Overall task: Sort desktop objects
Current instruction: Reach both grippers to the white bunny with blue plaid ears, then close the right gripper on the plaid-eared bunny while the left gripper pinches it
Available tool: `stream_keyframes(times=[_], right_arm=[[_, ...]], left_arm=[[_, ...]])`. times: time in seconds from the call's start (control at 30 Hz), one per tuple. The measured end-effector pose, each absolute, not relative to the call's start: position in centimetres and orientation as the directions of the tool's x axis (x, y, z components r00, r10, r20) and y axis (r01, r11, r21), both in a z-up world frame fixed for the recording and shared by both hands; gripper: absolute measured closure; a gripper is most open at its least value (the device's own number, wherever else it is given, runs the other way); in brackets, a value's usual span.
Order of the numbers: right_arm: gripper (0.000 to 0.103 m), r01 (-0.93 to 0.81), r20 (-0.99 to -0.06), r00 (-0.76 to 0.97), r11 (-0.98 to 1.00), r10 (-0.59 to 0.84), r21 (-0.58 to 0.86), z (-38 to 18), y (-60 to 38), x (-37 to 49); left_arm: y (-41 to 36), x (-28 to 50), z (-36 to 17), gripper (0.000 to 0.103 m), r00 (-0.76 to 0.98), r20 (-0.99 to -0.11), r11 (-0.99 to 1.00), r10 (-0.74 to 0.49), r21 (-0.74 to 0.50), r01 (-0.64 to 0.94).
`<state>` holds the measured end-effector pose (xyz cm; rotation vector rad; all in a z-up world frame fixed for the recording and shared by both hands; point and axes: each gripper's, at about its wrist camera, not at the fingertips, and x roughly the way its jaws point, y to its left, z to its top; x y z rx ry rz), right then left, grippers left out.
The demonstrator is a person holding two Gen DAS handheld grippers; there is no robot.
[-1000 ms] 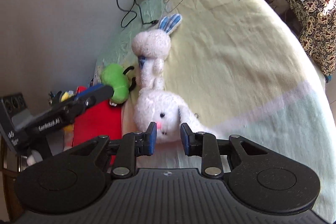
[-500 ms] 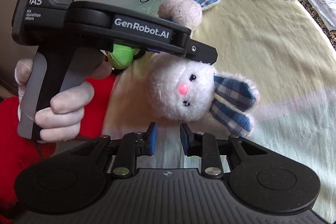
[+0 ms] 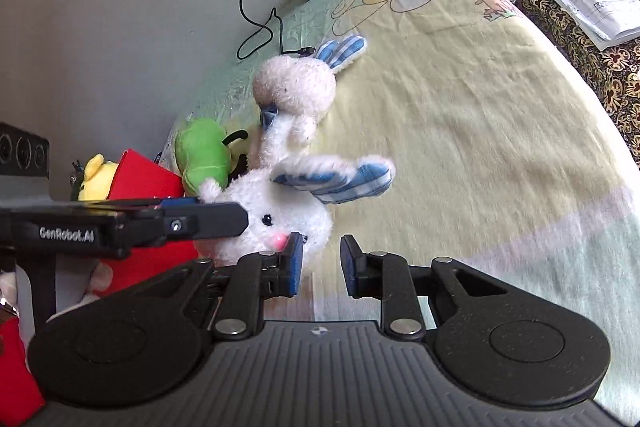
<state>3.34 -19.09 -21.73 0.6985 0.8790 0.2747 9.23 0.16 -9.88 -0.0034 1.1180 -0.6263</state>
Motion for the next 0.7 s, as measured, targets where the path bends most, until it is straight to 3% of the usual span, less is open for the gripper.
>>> stream_keyframes(times=[0.23, 0.37, 0.6, 0.63, 0.7], right_arm=[[0.078, 0.025, -0.532, 0.629, 0.67, 0.566, 0.742, -21.2, -17.8, 5.4], [0.078, 0.034, -0.474, 0.606, 0.574, 0.639, 0.818, -21.5, -17.7, 7.5], [0.072, 0.042, -0.409, 0.563, 0.47, 0.718, 0.882, -22.5, -16.8, 9.6], [0.069, 0.056, -0.396, 0.557, 0.442, 0.73, 0.895, -22.9, -16.8, 9.8], [0.053, 0.09, -0.356, 0.537, 0.368, 0.765, 0.926, -23.8, -16.6, 10.0]], left_arm=[[0.3, 7.6, -9.9, 0.013, 0.367, -0.85, 0.856, -0.377, -0.169, 0.489], [0.4, 7.2, -10.8, 0.01, 0.405, -0.862, 0.877, -0.305, -0.088, 0.472], [3.4, 9.1, -11.7, 0.025, 0.397, -0.872, 0.935, -0.285, -0.161, 0.316], [4.0, 9.2, -11.8, 0.027, 0.392, -0.873, 0.939, -0.291, -0.183, 0.29], [4.8, 9.2, -12.0, 0.029, 0.385, -0.872, 0.943, -0.302, -0.213, 0.256]])
